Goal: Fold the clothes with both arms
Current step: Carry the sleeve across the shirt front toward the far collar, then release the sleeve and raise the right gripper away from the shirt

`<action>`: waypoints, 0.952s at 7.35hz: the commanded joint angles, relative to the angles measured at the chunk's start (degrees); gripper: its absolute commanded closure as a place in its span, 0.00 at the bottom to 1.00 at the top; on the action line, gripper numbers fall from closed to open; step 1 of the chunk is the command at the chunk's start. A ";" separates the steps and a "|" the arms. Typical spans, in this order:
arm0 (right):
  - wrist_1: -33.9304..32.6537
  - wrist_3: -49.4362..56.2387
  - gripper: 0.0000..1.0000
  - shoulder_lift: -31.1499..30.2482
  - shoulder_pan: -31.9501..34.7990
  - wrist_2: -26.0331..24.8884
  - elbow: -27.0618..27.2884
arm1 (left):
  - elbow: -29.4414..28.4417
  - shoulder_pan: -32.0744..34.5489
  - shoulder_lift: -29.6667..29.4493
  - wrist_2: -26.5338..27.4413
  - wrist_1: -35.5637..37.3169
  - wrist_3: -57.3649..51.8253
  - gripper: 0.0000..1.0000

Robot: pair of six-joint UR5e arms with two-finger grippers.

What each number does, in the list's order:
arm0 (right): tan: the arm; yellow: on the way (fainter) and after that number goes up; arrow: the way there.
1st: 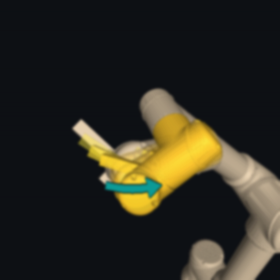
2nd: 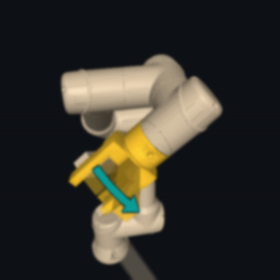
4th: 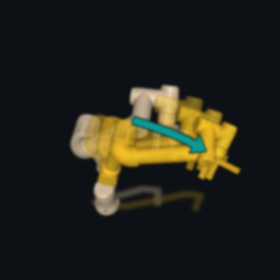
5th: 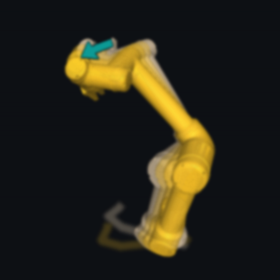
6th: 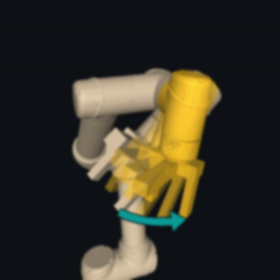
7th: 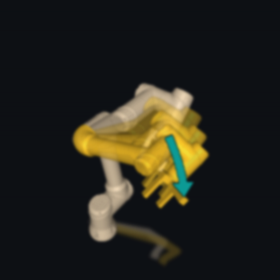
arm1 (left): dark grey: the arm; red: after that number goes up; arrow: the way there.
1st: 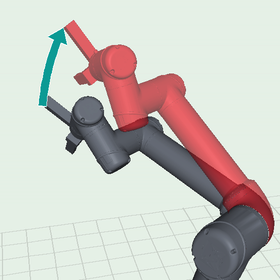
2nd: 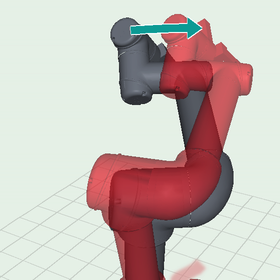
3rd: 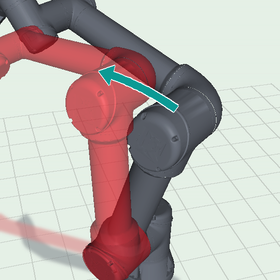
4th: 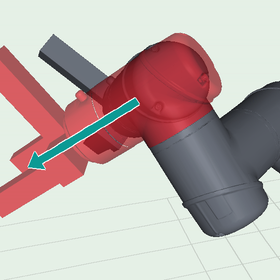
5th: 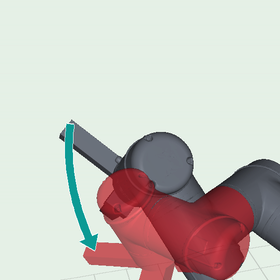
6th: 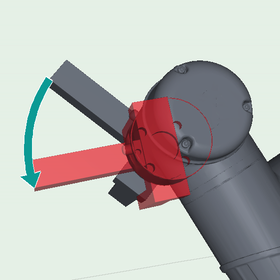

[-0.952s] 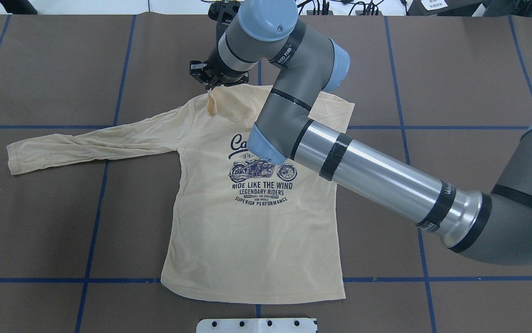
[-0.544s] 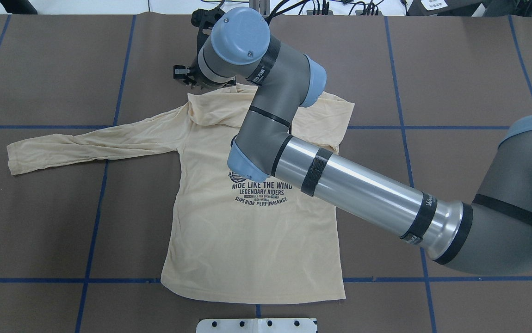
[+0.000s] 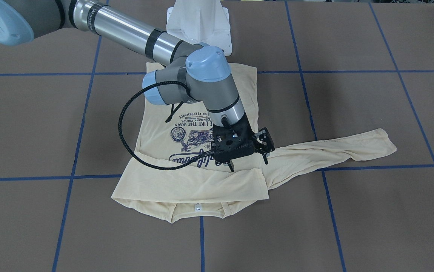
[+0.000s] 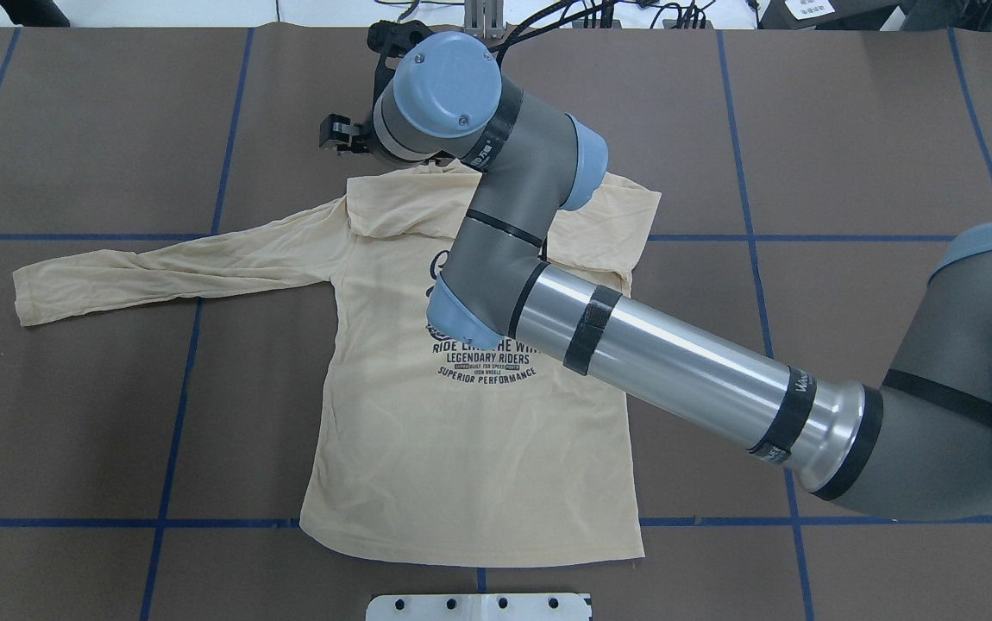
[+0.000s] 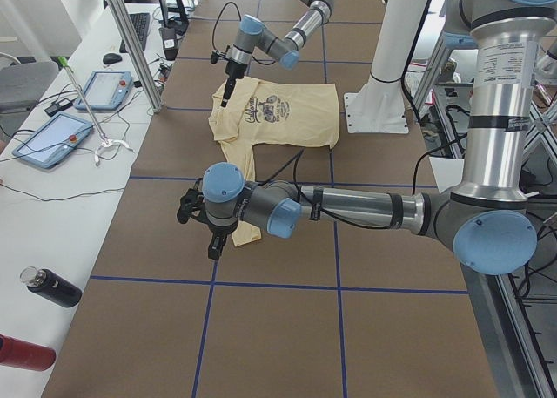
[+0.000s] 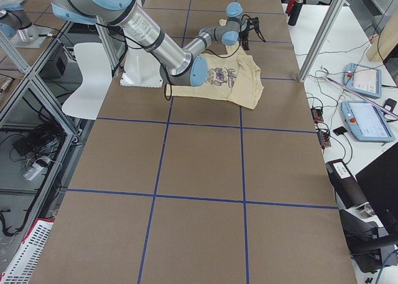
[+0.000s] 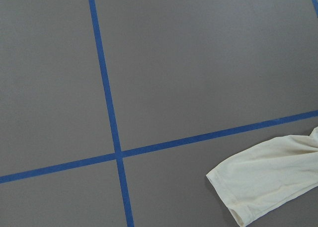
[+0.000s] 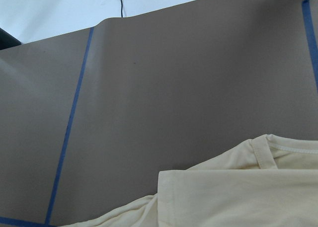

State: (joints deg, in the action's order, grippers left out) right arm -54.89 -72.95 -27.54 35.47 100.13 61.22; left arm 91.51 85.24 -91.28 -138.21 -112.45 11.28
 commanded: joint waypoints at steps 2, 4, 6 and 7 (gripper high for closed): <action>-12.78 0.96 0.00 -8.39 2.92 7.70 12.65 | -0.02 -9.51 0.40 5.18 -14.33 24.30 0.01; -30.36 5.42 0.00 -10.93 4.25 10.52 21.60 | 0.16 -20.41 1.97 15.20 -23.91 40.85 0.01; -44.89 13.93 0.00 -20.05 5.65 10.70 36.79 | -0.02 -28.42 4.34 25.48 -26.76 47.58 0.01; -49.13 18.67 0.00 -24.71 6.97 11.75 42.87 | -1.06 -30.46 4.44 28.49 -26.68 49.26 0.01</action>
State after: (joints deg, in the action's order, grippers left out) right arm -97.25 -59.89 -46.56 41.01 110.95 95.88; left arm 91.32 58.36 -87.49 -114.51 -138.56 57.51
